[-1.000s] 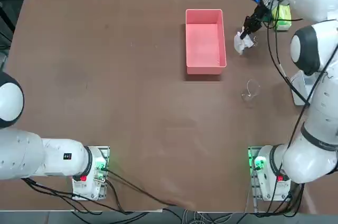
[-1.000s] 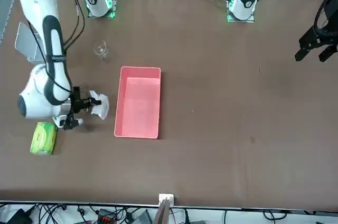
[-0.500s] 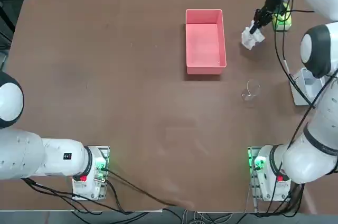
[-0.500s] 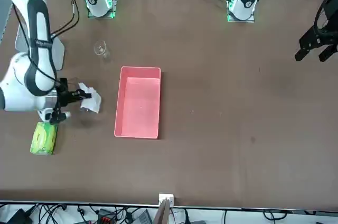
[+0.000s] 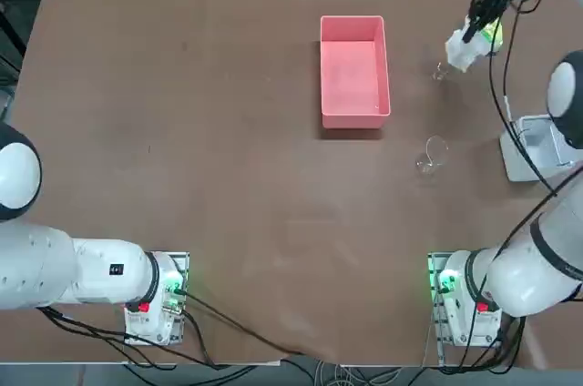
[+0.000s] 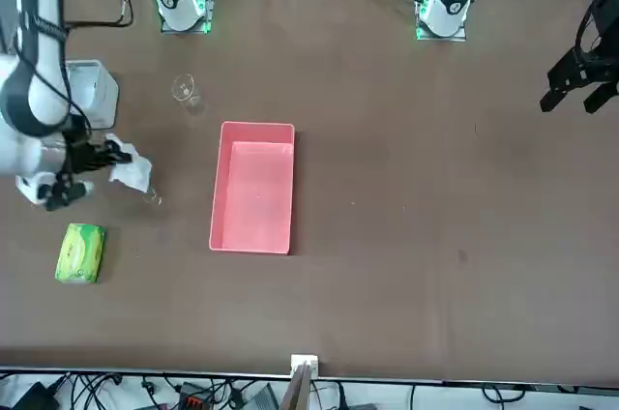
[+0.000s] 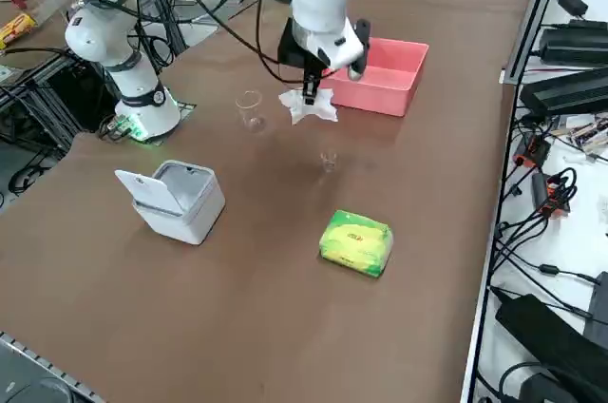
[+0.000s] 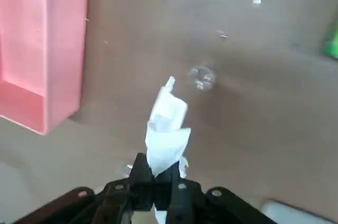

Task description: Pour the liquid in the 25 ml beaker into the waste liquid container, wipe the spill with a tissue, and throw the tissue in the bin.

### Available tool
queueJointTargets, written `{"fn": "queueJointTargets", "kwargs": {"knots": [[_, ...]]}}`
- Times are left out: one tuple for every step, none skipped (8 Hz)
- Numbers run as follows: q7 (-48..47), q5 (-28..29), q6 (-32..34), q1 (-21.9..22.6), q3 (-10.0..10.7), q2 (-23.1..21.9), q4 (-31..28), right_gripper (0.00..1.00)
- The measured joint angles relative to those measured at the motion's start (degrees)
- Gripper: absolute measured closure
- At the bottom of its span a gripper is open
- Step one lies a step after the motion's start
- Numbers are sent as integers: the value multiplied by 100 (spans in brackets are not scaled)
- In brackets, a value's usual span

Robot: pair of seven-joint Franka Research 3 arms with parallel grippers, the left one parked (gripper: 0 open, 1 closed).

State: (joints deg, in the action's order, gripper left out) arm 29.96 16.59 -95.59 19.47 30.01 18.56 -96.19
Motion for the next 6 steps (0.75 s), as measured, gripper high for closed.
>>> {"fn": "queueJointTargets", "kwargs": {"knots": [[-57, -382, 22, -4, 11, -242, -3, 98], [-85, -677, 112, -16, 59, -454, -9, 98], [-87, -919, 274, -33, 148, -631, -39, 98], [-87, -1185, 376, -53, 222, -810, -158, 98], [-87, -1461, 385, -71, 263, -1040, -406, 98], [-88, -1666, 360, -103, 287, -1302, -719, 98]]}}
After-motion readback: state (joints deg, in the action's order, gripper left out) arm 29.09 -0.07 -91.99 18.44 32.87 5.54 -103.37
